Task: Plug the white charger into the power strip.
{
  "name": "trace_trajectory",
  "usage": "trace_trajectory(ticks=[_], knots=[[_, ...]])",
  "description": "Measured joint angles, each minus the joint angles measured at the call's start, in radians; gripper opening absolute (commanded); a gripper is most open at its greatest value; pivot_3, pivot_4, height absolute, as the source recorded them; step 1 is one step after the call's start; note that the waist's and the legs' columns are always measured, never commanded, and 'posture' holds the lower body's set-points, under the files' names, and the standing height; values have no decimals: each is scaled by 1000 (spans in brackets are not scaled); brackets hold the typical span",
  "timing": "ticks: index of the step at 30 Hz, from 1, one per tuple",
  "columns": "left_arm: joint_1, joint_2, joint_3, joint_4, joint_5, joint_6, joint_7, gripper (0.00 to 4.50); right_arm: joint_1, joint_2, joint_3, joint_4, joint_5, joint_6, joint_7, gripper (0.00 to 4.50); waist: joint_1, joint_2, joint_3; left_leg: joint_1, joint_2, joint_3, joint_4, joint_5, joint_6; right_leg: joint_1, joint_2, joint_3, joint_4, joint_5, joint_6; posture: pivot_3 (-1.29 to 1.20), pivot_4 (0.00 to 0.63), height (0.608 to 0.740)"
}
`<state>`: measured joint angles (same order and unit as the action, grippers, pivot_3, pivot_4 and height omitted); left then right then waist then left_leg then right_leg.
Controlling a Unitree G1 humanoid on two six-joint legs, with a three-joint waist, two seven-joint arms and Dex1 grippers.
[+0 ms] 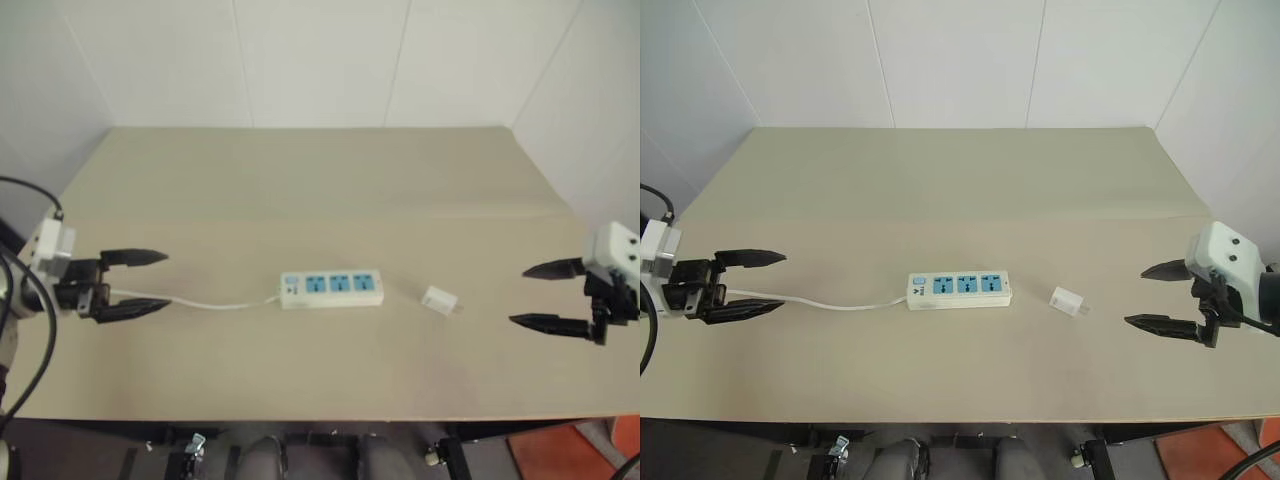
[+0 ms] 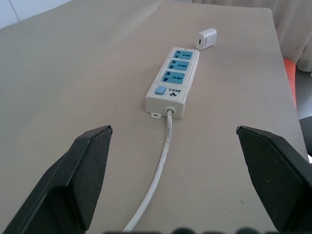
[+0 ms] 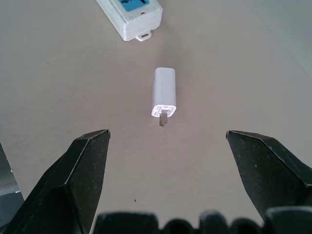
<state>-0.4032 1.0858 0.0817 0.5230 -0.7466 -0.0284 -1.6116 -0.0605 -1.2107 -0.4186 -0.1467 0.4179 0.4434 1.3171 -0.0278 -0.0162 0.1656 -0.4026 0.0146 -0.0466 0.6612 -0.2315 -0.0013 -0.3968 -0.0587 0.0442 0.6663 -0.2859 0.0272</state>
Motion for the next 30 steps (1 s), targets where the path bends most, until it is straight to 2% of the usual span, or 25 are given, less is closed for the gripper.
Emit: trace_trajectory(ticks=[18,24,30], knots=[[-50,-11,-46,63,1,-42,0,4463,28,0,-1,-2,0,0,-10,4500,10,0,0,0,0,0,0,0,0,0,0,0,0,0,0,0,150,740],[-149,-104,-67,169,49,-109,0,4463,34,2,-7,-6,-3,-5,-15,4500,14,0,0,2,-1,0,0,0,0,3,0,-1,0,0,0,0,150,740],[-337,-233,-187,344,106,-175,0,4463,36,9,-23,-50,0,0,-37,4500,17,0,0,2,-2,-1,1,0,0,5,0,-1,-1,0,0,0,150,740]])
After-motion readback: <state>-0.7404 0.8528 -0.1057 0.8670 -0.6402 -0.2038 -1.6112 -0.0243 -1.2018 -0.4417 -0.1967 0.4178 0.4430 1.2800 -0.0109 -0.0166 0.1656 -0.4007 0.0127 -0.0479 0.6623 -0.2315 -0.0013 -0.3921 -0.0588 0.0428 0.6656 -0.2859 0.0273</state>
